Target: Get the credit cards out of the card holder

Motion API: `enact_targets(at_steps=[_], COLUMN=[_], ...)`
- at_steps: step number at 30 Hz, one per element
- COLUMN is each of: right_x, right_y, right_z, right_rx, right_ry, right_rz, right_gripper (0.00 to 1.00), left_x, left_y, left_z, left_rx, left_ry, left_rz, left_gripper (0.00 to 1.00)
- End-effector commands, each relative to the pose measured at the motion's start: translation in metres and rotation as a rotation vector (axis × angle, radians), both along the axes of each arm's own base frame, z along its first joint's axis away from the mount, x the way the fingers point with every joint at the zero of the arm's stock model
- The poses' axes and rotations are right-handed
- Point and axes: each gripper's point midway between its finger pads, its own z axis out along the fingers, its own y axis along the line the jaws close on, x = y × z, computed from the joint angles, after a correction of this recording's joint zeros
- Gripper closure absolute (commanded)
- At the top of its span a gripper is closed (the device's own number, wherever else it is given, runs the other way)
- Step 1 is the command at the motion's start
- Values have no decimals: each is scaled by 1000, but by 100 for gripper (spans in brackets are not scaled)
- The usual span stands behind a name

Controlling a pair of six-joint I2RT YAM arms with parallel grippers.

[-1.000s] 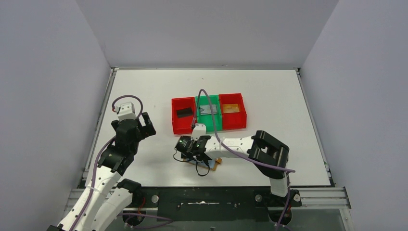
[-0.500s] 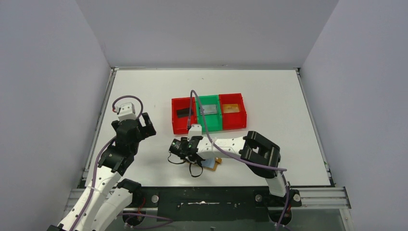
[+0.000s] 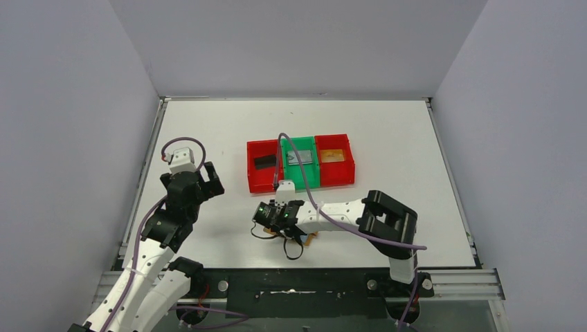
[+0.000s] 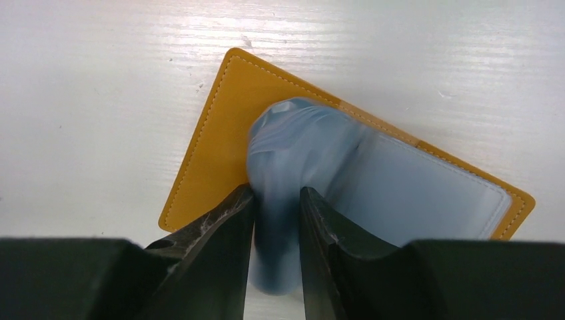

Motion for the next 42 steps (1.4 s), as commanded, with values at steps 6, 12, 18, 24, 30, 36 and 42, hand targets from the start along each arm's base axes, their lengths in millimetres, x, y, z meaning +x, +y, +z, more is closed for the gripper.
enact_targets(at_steps=[6,12,18,24,30,36,42], right_x=[-23,-20,-4,2,-5,-13,-15], right_y=[31,25,-22,-72,-70,-52,-32], right_z=[27,73,93,65,33,23,44], right_rx=[102,182,176,94,169,266,371], right_ry=[-67,-170,-242,-171,-38,30,-6], right_rz=[300,320,99,-127,-142,-99,-49], right_gripper=[61,37,22,14,27,44,57], left_x=[7,7,8,8,7,1,-3], left_y=[-1,-1,-1,-4,-18,-51,-77], left_z=[15,13,13,13,10,3,-6], left_rx=[-14,-14,-15,-19,-45,-171,-304], left_ry=[-59,-54,-52,-47,-21,71,209], left_rz=[0,-3,-2,-17,-87,-205,-244], left_gripper=[10,10,10,10,10,6,5])
